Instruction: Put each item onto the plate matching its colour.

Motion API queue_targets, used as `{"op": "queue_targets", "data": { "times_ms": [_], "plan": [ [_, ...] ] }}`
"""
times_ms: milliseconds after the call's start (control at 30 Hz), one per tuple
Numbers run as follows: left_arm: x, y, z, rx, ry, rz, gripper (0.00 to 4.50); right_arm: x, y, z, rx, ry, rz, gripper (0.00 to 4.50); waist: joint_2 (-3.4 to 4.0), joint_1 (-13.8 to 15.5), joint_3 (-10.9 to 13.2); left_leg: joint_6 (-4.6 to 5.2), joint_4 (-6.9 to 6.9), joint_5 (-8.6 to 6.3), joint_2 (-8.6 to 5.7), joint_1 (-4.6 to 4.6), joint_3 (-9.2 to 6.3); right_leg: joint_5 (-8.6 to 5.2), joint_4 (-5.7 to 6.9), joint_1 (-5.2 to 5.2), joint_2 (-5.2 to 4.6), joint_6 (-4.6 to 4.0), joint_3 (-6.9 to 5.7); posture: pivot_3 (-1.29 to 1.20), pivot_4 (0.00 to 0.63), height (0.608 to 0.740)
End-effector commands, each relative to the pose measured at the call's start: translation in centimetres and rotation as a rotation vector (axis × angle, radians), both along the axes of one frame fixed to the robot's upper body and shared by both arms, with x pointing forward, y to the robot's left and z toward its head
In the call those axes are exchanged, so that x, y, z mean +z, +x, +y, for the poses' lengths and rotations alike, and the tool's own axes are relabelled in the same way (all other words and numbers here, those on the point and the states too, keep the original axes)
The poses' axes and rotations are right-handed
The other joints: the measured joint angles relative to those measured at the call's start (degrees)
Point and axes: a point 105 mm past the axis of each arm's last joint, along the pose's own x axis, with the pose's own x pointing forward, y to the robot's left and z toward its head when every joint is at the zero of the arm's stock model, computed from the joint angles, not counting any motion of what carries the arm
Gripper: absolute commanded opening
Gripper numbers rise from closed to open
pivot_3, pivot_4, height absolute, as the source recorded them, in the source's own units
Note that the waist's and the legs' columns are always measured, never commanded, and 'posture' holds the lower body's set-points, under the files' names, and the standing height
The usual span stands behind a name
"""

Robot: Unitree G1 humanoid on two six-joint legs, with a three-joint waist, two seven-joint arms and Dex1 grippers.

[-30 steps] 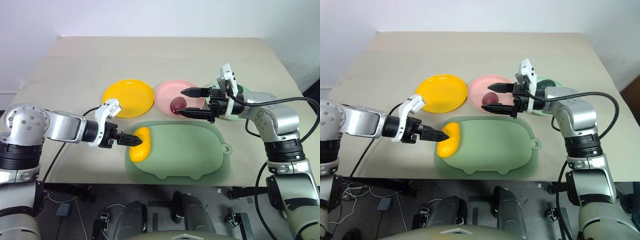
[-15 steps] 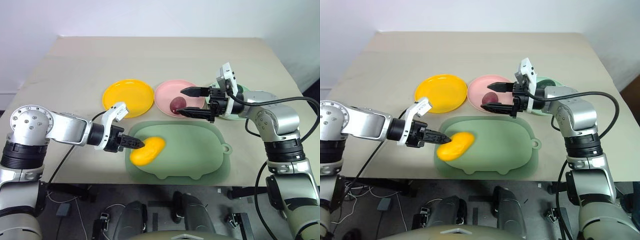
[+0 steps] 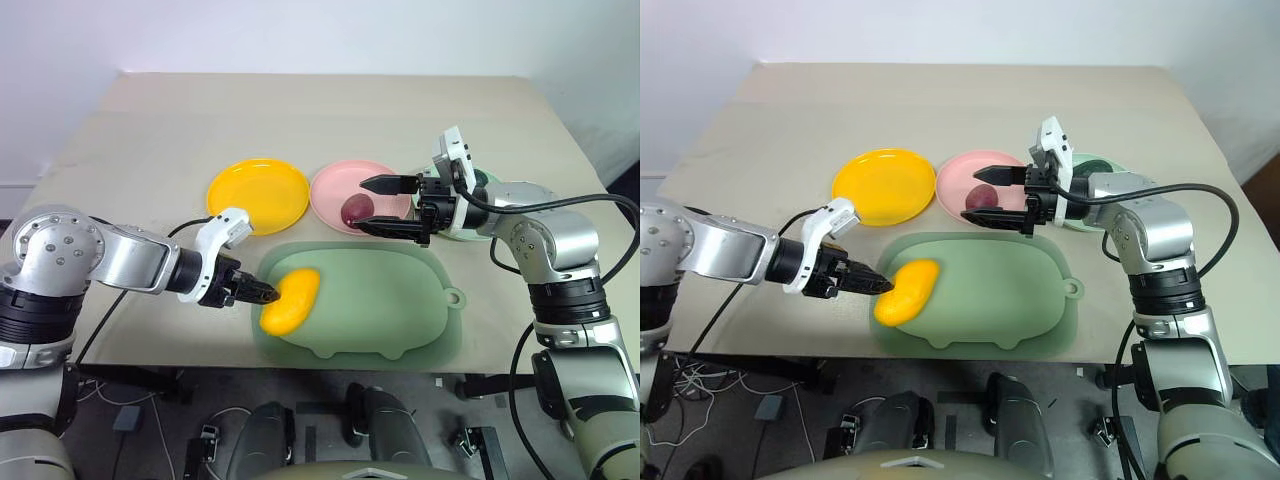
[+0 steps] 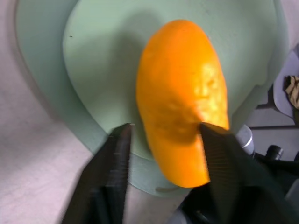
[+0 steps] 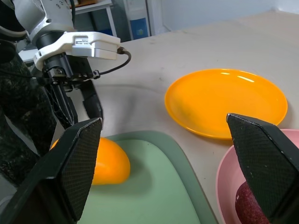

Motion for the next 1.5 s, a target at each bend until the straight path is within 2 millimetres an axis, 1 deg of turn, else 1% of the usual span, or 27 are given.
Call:
{"op": "queue_targets", "data": {
  "times_ms": [33,100,133,167,267,333,467,633,767,933,1067,1200,1267,1367,1433,1500],
  "plan": [
    [1.2,0.4,0.1,0.000,-0.025,-0.029,3.82,1.2,-0.4,0.5,0.033,-0.001,-0.062,4.50,0.00,-0.1,0.0,0.00,0.00,0.00,0.00,0.00,0.00,0.00,0.00,0.00,0.00,0.00,0.00,0.00,0.150,0.740],
    [1.4,0.3,0.1,-0.004,-0.032,-0.018,4.46,1.2,-0.4,0.5,0.030,-0.002,-0.061,4.50,0.00,-0.2,0.0,0.00,0.00,0.00,0.01,-0.01,0.00,0.00,0.01,-0.01,0.00,0.00,0.00,0.00,0.150,0.740],
    [1.5,0.3,0.2,-0.004,-0.025,-0.022,4.46,1.1,-0.4,0.5,0.030,-0.004,-0.060,4.50,-0.01,-0.2,0.0,0.00,0.00,0.00,0.01,-0.01,0.00,0.00,0.01,-0.01,0.00,0.00,0.00,0.00,0.150,0.740],
    [1.6,0.8,0.4,0.018,-0.015,-0.039,4.46,1.1,-0.4,0.5,0.031,-0.004,-0.058,4.50,-0.01,-0.2,0.0,0.00,0.00,0.00,0.01,0.00,0.01,0.00,0.01,-0.01,0.00,0.00,0.00,0.00,0.150,0.740],
    [2.6,1.1,0.3,0.013,-0.022,-0.070,4.46,1.0,-0.4,0.5,0.033,-0.002,-0.055,4.50,-0.02,-0.2,0.0,-0.01,0.00,0.01,0.01,-0.01,-0.01,0.00,0.00,-0.01,0.01,0.00,-0.01,0.00,0.150,0.740],
    [2.9,0.4,-0.2,-0.039,-0.022,-0.074,4.46,1.2,-0.4,0.6,0.032,0.000,-0.059,4.50,-0.02,-0.2,0.0,-0.01,0.00,0.01,0.01,-0.02,0.00,0.00,0.00,-0.01,0.00,0.00,-0.01,0.00,0.150,0.740],
    [2.3,0.2,-0.2,-0.040,-0.035,-0.022,4.46,1.2,-0.4,0.7,0.034,0.001,-0.059,4.50,-0.02,-0.3,0.0,-0.01,-0.01,0.01,0.02,0.00,-0.01,0.00,0.01,-0.02,0.00,0.00,0.00,0.00,0.150,0.740],
    [2.2,0.3,-1.0,-0.050,-0.068,-0.012,4.46,1.1,-0.4,0.6,0.032,-0.002,-0.062,4.50,-0.03,-0.2,0.0,-0.02,0.00,0.01,0.01,-0.02,-0.01,0.00,0.01,-0.01,-0.01,0.00,-0.01,0.00,0.150,0.740],
    [1.5,0.0,-1.4,-0.061,-0.072,0.013,4.46,1.4,-0.4,0.6,0.030,0.002,-0.068,4.50,-0.03,-0.2,0.0,-0.02,0.00,0.01,0.01,-0.01,0.00,0.00,0.01,-0.02,-0.01,0.00,0.00,0.00,0.150,0.740],
    [0.0,-0.1,-1.9,-0.056,-0.066,0.040,4.46,1.5,-0.4,0.7,0.025,0.005,-0.077,4.50,-0.03,-0.2,0.0,-0.02,0.00,0.01,0.01,-0.01,0.00,0.00,0.02,-0.02,-0.01,0.00,0.00,0.00,0.150,0.740],
    [-0.2,-0.2,-2.6,-0.075,-0.067,0.041,4.46,1.6,-0.4,0.7,0.023,0.006,-0.080,4.50,-0.03,-0.2,0.0,-0.03,0.00,0.01,0.01,-0.01,0.00,0.00,0.01,-0.01,-0.02,0.00,0.00,0.00,0.150,0.740],
    [-0.8,0.7,-2.0,-0.026,-0.007,0.018,4.46,1.8,-0.6,0.8,0.027,0.008,-0.088,4.50,-0.03,-0.2,0.0,-0.03,0.00,0.02,0.00,-0.01,0.00,0.00,0.01,-0.01,-0.02,0.00,0.00,0.00,0.150,0.740],
    [-1.1,0.4,-2.1,-0.035,-0.018,0.041,4.46,1.9,-0.6,0.8,0.024,0.009,-0.093,4.50,-0.03,-0.2,0.0,-0.03,0.00,0.02,0.00,0.00,0.00,0.00,0.01,-0.02,-0.01,0.00,-0.01,0.00,0.150,0.740],
    [-1.9,-0.1,-2.2,-0.059,0.013,0.045,4.46,2.1,-0.6,0.6,0.022,0.009,-0.098,4.50,-0.03,-0.2,0.0,-0.03,0.00,0.02,0.00,-0.01,0.00,0.00,0.01,-0.01,-0.02,0.00,0.00,0.00,0.150,0.740],
    [-2.4,0.0,-2.3,-0.051,0.017,0.048,4.46,2.2,-0.5,0.6,0.017,0.007,-0.111,4.50,-0.03,-0.2,0.0,-0.03,0.00,0.02,0.00,-0.01,0.00,0.00,0.01,-0.01,-0.02,0.00,-0.01,0.00,0.150,0.740],
    [-2.7,0.5,-2.0,-0.011,0.018,0.053,4.09,2.4,-0.5,0.8,0.018,0.015,-0.107,4.50,-0.02,-0.1,0.0,-0.04,0.00,0.02,0.00,0.00,-0.01,0.00,0.00,0.00,-0.02,0.00,-0.01,0.00,0.150,0.740]
  ]
}}
